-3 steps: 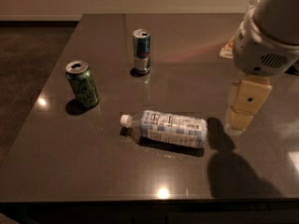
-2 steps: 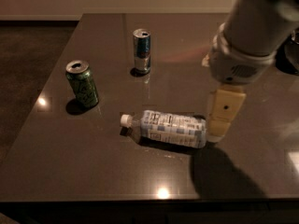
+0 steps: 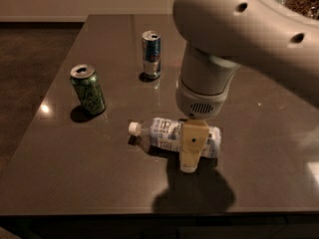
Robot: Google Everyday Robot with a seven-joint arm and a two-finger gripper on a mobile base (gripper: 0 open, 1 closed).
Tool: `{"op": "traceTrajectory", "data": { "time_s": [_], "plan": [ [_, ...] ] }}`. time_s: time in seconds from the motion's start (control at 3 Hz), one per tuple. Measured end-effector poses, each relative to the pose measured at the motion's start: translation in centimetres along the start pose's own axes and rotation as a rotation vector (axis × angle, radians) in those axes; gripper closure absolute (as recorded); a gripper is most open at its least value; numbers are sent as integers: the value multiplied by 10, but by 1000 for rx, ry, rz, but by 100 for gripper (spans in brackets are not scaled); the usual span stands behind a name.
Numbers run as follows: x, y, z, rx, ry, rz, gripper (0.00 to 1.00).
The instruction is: Pick blue plastic bottle
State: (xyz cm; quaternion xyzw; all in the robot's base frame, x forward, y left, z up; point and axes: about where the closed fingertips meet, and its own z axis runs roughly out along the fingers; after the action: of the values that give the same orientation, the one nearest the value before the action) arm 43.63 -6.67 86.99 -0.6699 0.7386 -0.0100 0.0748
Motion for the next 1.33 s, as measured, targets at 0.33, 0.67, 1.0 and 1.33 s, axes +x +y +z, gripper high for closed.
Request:
{"op": "traceTrajectory", "data": {
  "time_s": [0.33, 0.67, 1.0, 1.33],
  "plan": [
    [-8, 4, 16, -16, 9, 0, 0],
    [-13, 6, 25, -28, 18, -6, 15],
    [-18, 7, 29, -44, 22, -13, 39],
    [-23, 8, 21, -61, 10, -22, 69]
  ]
}}
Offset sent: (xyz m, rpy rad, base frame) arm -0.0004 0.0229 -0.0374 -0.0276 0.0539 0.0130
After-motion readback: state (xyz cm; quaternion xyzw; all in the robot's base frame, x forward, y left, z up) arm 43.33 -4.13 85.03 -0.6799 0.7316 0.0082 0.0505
